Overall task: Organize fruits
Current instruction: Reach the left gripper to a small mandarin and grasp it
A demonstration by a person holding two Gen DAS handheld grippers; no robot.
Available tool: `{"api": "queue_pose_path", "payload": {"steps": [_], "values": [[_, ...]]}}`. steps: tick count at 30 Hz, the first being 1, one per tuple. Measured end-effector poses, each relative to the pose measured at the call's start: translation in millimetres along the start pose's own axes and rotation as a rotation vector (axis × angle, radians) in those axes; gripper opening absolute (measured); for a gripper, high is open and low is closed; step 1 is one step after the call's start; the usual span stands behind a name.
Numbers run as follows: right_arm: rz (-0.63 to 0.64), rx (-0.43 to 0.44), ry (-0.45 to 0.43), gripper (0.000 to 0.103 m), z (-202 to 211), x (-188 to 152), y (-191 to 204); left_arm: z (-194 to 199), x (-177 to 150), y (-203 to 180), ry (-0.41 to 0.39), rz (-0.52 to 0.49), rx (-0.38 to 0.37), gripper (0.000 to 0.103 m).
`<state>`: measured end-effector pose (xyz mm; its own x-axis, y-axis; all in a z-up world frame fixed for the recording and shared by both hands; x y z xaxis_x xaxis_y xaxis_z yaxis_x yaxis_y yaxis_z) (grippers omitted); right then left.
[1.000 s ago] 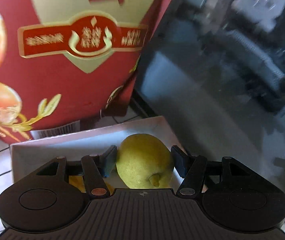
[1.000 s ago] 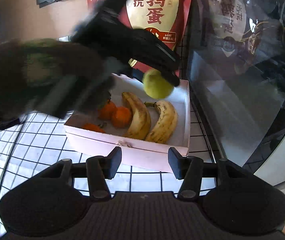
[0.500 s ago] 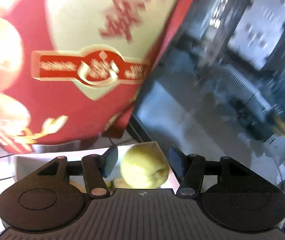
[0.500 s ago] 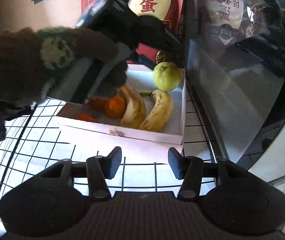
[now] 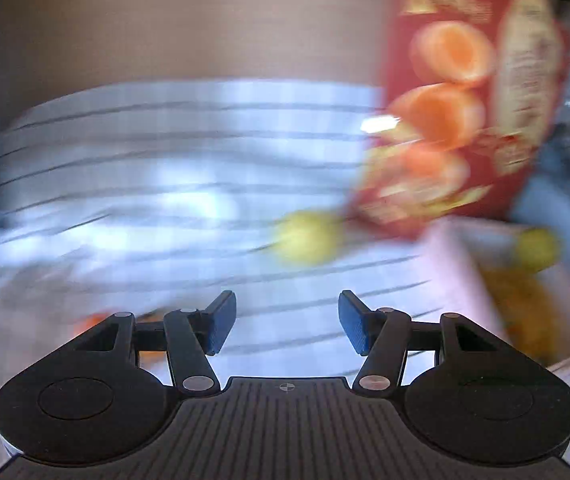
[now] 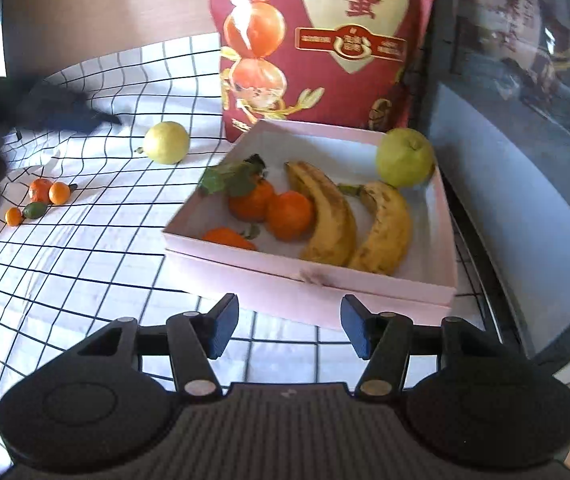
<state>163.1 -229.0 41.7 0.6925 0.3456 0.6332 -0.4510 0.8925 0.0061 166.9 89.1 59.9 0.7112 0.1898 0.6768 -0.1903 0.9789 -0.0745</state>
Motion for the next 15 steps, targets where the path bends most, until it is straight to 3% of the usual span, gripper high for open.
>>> {"api": "queue_pose_path", "payload": {"steps": [2, 6, 11, 15], "values": [[0.008, -0.007, 0.007, 0.057, -1.6, 0.6, 9.1, 7.7, -17.9, 33.6, 0.013, 0.055, 0.081, 0.062], [0.028, -0.012, 0.017, 0.057, -1.6, 0.8, 32.0, 17.0, -45.2, 91.0, 0.038, 0.148, 0.171, 0.062], [0.087, -0.008, 0.043, 0.057, 0.9, -8.5, 66.0, 19.1, -55.8, 113.7, 0.045, 0.127, 0.150, 0.062], [0.140, -0.033, 0.050, 0.058, 6.2, -16.3, 83.2, 6.8, -47.2, 119.3, 0.034, 0.105, 0.180, 0.062]]}}
Point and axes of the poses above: each gripper's, at about its wrist camera, not at the fingertips, and z roughly against the way its jaws point, y to its left, x to its top, the point moved 3 cm from there along -z, roughly the way its jaws point, and after that the axes turned 6 degrees about y, right-handed, at the moved point
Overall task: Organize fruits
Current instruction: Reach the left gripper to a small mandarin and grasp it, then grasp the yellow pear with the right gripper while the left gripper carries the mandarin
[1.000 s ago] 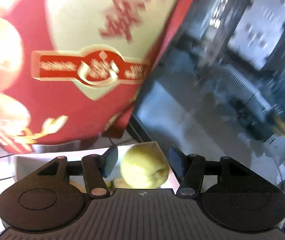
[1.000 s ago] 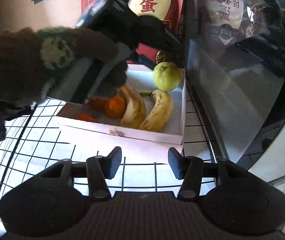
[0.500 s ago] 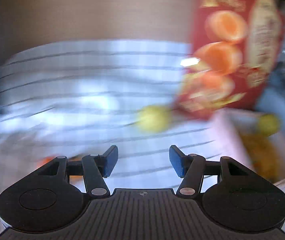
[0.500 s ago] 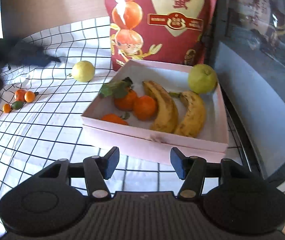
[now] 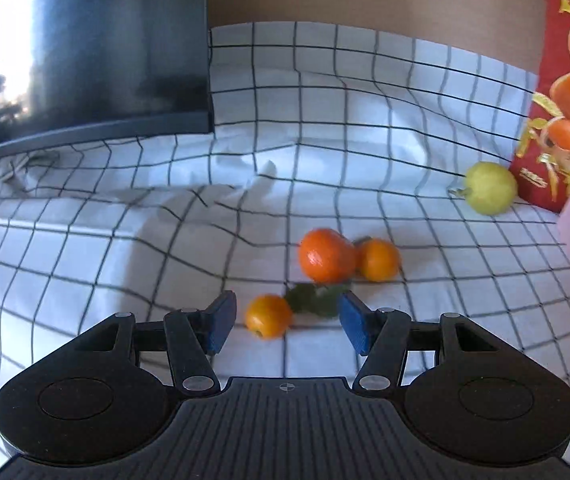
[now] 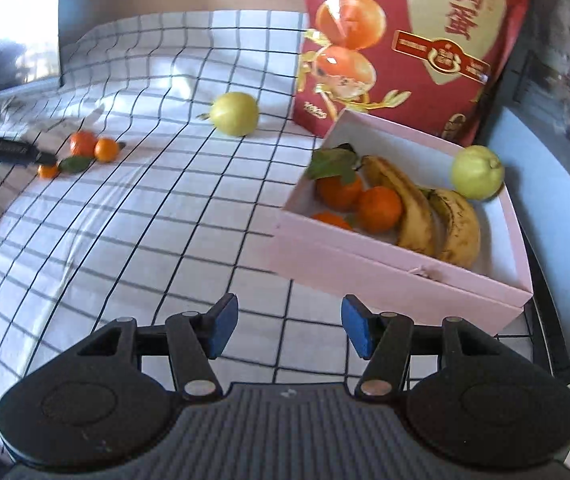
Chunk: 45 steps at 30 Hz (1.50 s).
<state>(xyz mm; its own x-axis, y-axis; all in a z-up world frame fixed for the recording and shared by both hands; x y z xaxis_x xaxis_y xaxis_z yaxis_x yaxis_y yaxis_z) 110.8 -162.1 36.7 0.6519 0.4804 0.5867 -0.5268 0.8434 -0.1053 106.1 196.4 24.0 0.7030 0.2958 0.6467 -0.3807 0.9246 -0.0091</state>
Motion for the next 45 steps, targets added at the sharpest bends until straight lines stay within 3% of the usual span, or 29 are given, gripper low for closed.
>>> {"api": "queue_pose_path", "payload": {"steps": [5, 12, 13, 15, 20, 26, 31, 36, 40, 42, 45], "values": [[0.002, -0.039, 0.009, 0.058, 5.9, -4.9, 0.5, -18.1, 4.3, 5.5, 0.038, 0.008, -0.023, 0.061], [-0.029, -0.067, 0.023, 0.058, 7.6, -9.6, -5.5, -26.0, -2.0, 7.4, 0.068, 0.010, -0.031, 0.042], [-0.028, -0.066, 0.024, 0.058, 7.5, -9.4, -4.9, -25.7, -2.5, 7.3, 0.067, 0.009, -0.036, 0.033], [-0.024, -0.061, 0.024, 0.058, 7.4, -8.6, -2.5, -24.6, -3.3, 7.6, 0.069, 0.013, -0.052, 0.034], [0.000, -0.036, 0.018, 0.058, 5.3, -3.6, 9.0, -9.1, -14.2, 2.5, 0.076, 0.021, -0.128, 0.033], [0.038, 0.041, 0.010, 0.058, -3.0, 17.1, 30.9, 27.1, -37.3, -18.5, 0.086, 0.003, -0.273, 0.033], [0.214, 0.067, -0.067, 0.062, -17.5, 84.5, 53.8, 54.7, -49.4, -36.4, 0.081, -0.045, -0.373, 0.033], [0.574, -0.045, -0.120, 0.066, -64.2, 144.7, 89.2, 74.1, -56.2, -39.4, 0.045, -0.029, -0.421, 0.033], [0.868, -0.148, -0.111, 0.066, -112.3, 170.1, 112.9, 80.5, -63.2, -33.6, 0.022, 0.071, -0.431, 0.033], [0.927, -0.153, -0.075, 0.066, -132.7, 180.1, 113.3, 81.2, -65.1, -31.1, 0.013, 0.120, -0.431, 0.033], [0.934, -0.085, 0.043, 0.066, -161.5, 202.6, 106.3, 79.5, -66.9, -26.7, 0.013, 0.179, -0.415, 0.033]]}}
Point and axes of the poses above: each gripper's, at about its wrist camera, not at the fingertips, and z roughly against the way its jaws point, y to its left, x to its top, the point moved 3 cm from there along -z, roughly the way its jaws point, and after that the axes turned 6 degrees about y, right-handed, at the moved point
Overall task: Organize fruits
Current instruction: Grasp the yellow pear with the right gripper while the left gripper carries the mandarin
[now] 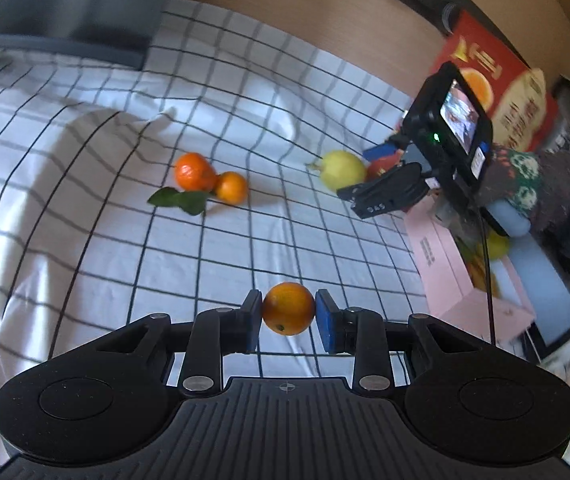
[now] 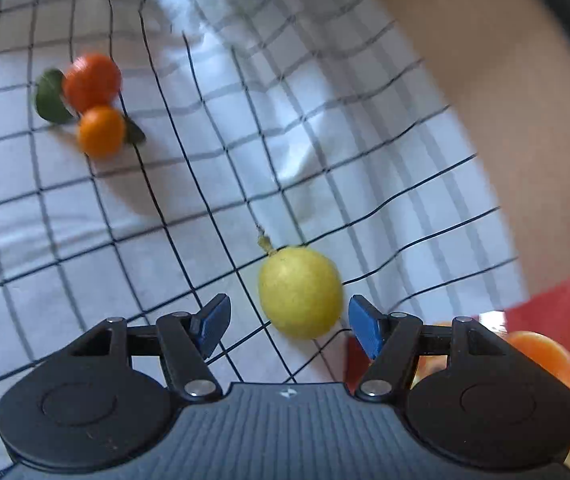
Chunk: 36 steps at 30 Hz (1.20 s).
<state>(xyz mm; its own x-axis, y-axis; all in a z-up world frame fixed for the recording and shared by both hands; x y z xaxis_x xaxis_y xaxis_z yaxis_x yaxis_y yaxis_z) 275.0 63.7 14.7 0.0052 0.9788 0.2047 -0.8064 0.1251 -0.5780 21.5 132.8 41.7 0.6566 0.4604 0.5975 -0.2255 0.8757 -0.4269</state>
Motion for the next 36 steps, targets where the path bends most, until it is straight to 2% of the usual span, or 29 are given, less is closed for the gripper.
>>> {"api": "queue_pose_path", "payload": {"steps": [2, 8, 12, 16, 22, 25, 28, 32, 36], "values": [[-0.007, 0.055, 0.019, 0.067, -12.5, 4.2, -12.3, -1.8, 1.2, 2.3, -0.003, 0.029, 0.022, 0.033], [-0.020, 0.125, 0.055, 0.070, -42.6, 21.9, -40.8, -11.6, 5.5, 1.8, -0.007, 0.082, 0.100, 0.033], [-0.072, 0.148, 0.084, 0.064, -53.0, 22.3, -48.9, -11.7, 5.8, -8.6, -0.008, 0.064, 0.110, 0.033], [-0.143, 0.166, 0.091, 0.064, -47.0, 14.5, -51.4, -14.7, 4.5, -16.1, 0.009, 0.053, 0.105, 0.033], [-0.352, 0.339, 0.033, 0.064, 6.3, -19.3, -42.8, -19.7, -3.7, -22.1, 0.042, 0.033, 0.076, 0.033], [-0.463, 0.451, -0.027, 0.064, 47.6, -39.4, -26.6, -22.8, -12.9, -22.7, 0.079, 0.019, 0.057, 0.033], [-0.529, 0.517, -0.085, 0.064, 85.2, -56.0, -4.0, -24.1, -21.9, -23.3, 0.122, -0.012, 0.037, 0.033], [-0.625, 0.553, -0.123, 0.064, 126.9, -89.5, 21.8, -27.2, -31.5, -28.1, 0.180, -0.077, 0.003, 0.033], [-0.739, 0.530, -0.118, 0.064, 146.6, -130.8, 44.4, -34.8, -34.6, -41.2, 0.237, -0.150, -0.053, 0.033]]}}
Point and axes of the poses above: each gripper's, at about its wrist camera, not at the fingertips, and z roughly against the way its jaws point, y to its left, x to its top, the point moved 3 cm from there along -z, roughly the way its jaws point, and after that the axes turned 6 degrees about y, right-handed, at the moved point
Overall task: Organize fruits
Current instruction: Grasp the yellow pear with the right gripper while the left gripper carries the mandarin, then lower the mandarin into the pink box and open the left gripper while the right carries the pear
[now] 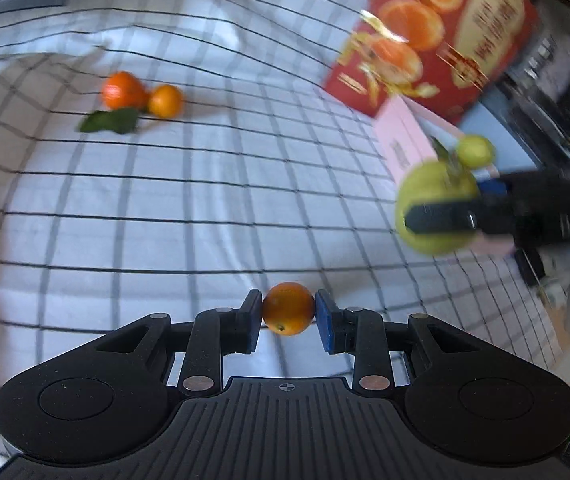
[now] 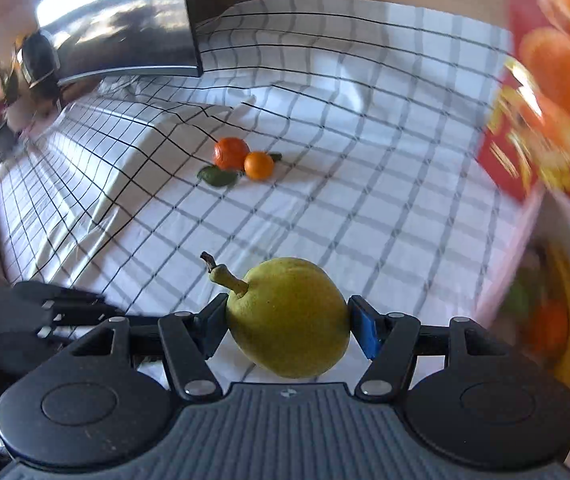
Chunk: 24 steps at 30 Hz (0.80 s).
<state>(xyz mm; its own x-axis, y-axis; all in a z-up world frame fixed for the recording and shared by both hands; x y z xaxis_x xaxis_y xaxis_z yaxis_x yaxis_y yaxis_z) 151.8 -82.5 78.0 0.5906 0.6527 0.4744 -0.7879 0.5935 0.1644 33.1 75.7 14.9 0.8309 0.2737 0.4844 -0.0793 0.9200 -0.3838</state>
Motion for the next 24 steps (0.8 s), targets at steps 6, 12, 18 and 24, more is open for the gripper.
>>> {"api": "queue_pose_path", "payload": {"steps": [6, 12, 18, 24], "values": [[-0.260, -0.076, -0.035, 0.064, 25.9, -75.5, -22.3, -14.6, 11.9, -48.7, 0.071, -0.203, -0.099, 0.033], [-0.446, -0.202, -0.137, 0.064, 69.1, -120.4, -51.1, -11.4, 52.2, -111.8, 0.030, -0.360, -0.229, 0.033], [-0.538, -0.298, -0.341, 0.064, 142.6, -133.2, -81.4, 6.8, 141.8, -163.9, -0.133, -0.427, -0.301, 0.033], [-0.550, -0.323, -0.390, 0.064, 161.7, -142.6, -104.8, -63.8, 178.7, -189.1, 0.025, -0.343, -0.245, 0.033]]}}
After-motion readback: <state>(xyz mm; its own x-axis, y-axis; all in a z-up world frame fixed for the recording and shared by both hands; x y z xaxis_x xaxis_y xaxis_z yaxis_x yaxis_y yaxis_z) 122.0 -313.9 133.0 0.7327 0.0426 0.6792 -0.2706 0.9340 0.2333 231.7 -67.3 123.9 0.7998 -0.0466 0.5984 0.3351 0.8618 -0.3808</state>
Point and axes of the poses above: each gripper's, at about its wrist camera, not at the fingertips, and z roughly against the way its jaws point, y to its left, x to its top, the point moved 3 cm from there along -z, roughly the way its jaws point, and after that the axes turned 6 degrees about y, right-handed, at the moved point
